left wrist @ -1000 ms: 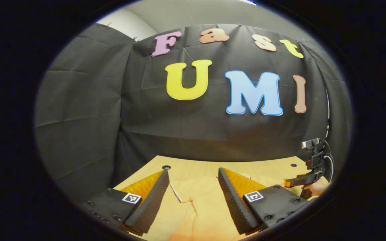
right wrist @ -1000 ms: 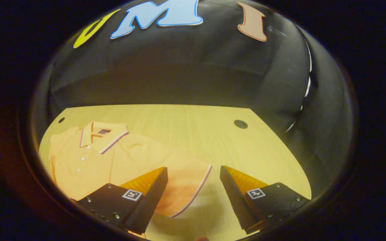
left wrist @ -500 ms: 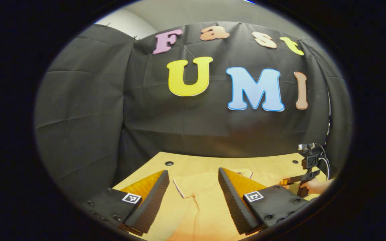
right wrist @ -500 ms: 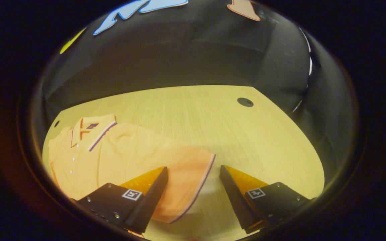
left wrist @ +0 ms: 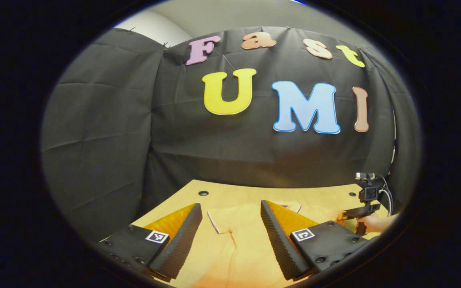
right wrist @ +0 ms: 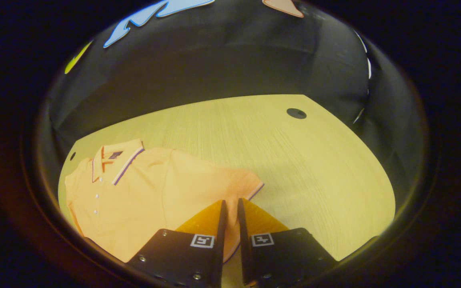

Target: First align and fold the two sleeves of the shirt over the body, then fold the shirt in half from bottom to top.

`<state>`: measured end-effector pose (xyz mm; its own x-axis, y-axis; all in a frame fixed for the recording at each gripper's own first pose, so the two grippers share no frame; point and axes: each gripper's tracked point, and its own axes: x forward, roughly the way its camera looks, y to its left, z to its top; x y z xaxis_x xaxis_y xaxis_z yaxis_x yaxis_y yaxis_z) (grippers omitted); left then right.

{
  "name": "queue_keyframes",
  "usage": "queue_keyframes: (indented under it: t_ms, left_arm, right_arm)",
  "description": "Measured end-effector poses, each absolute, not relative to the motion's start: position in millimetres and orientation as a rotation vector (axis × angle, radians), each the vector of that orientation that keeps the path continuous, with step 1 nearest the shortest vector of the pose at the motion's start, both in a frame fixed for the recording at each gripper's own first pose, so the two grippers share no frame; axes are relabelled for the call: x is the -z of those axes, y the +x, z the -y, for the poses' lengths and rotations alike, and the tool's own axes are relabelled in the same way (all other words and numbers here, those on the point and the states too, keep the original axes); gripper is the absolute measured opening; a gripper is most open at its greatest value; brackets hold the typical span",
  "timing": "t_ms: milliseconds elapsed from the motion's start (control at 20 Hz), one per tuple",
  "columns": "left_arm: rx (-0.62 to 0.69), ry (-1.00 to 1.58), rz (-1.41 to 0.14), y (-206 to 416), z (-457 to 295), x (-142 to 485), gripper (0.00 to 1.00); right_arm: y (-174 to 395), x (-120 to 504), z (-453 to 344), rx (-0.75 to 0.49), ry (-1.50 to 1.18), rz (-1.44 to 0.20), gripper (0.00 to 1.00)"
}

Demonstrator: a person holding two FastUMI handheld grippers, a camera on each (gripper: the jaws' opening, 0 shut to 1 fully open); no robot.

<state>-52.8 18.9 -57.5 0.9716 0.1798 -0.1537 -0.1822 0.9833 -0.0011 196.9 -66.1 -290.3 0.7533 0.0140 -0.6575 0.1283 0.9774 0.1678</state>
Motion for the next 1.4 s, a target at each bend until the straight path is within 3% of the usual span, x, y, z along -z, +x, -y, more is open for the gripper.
queue_keyframes:
  t_ms: [50, 700, 1400]
  left_arm:
    - [-0.186, -0.018, -0.155, -54.4, -19.0, 57.2, 0.95]
    - [-0.178, -0.025, -0.136, -61.2, -26.4, 51.7, 0.95]
    - [-0.208, -0.054, -0.162, -57.8, -89.6, 68.9, 0.96]
  right_arm:
    - [197.3, 290.0, 64.8, 0.062, 0.2, -0.711, 0.05]
    - [198.9, 211.0, 4.4, -0.113, 0.074, -0.555, 0.05]
    - [191.6, 223.5, -72.1, -0.215, 0.019, -0.612, 0.05]
